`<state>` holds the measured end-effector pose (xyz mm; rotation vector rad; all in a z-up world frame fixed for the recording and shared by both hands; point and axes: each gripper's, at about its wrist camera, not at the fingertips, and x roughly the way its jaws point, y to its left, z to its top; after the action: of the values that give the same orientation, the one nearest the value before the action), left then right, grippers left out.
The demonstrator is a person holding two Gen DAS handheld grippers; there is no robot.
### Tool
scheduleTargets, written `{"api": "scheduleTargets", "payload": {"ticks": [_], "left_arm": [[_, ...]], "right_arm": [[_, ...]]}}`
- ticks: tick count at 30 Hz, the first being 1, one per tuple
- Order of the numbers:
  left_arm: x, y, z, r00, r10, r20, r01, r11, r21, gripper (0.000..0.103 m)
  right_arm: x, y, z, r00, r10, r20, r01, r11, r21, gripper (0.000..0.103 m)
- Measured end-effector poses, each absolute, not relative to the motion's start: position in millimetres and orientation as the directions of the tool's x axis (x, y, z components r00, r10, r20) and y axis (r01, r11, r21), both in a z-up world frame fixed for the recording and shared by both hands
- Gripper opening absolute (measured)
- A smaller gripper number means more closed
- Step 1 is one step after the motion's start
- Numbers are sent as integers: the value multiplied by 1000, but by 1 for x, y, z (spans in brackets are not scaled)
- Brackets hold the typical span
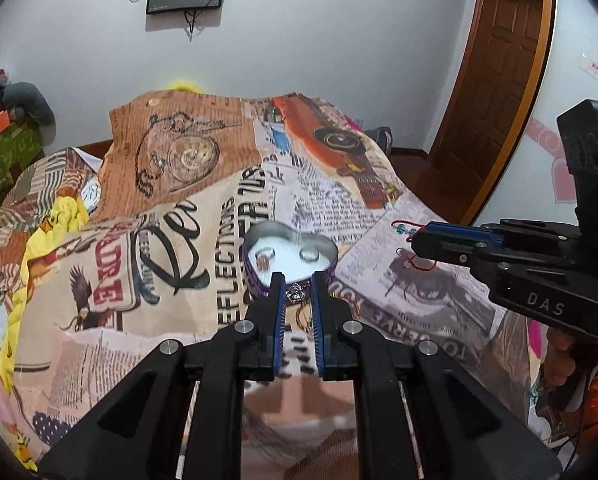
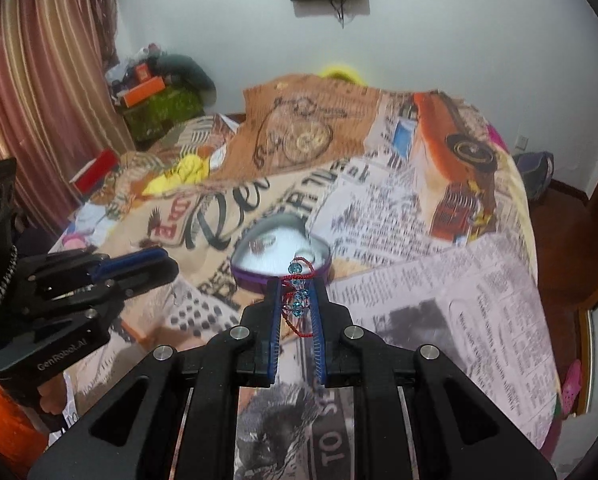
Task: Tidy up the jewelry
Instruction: 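Carry the earrings and the charm over the heart tin with both grippers, then open both grippers to drop the earrings and charm into the tin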
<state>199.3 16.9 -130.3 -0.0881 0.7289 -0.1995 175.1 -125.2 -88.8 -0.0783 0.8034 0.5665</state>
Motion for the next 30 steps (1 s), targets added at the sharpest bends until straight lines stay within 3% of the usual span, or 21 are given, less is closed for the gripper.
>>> {"api": "scheduleTargets", "payload": {"ticks": [18,30], "left_arm": [[246,18,-123,756,-236,-611,166,971,-170,11],[282,24,-167,673,-272,-688,159,961,-224,11]], "right_arm": [[216,-114,-88,564,493,-662,-514,838,186,13],[244,-94,-126,473,499,-726,-552,810,198,13]]}}
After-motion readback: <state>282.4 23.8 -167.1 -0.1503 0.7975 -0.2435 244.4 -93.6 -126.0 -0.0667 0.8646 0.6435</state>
